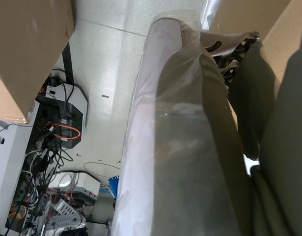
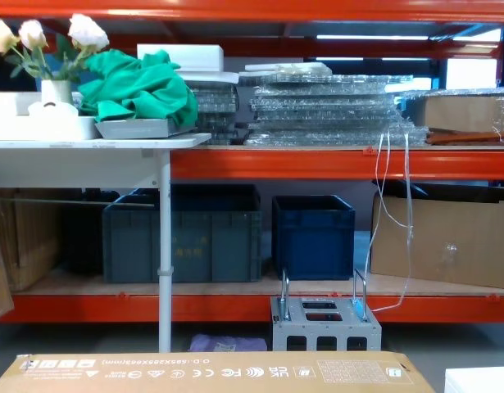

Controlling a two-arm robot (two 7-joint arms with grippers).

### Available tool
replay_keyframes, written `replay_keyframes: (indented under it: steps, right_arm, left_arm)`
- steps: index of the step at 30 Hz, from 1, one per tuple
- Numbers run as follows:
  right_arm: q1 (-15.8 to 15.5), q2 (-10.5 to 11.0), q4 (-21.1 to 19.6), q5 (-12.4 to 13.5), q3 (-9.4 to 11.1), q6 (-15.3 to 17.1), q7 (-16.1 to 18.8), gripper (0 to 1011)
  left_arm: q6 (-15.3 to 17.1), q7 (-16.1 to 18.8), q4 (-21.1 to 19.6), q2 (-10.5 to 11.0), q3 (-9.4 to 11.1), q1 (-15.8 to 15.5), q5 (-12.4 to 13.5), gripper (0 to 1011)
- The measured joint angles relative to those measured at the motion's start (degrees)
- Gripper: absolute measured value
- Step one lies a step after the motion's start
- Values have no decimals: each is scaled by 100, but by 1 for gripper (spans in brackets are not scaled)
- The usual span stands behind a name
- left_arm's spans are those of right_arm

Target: Use one hand to grasp the basket and place it at the designated location.

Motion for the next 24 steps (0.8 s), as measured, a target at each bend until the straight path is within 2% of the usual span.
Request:
replay_keyframes:
  steps: [24]
  right_arm:
    - [0,0,0,0,0,0,0,1000]
  left_arm:
    - [0,0,0,0,0,0,0,0]
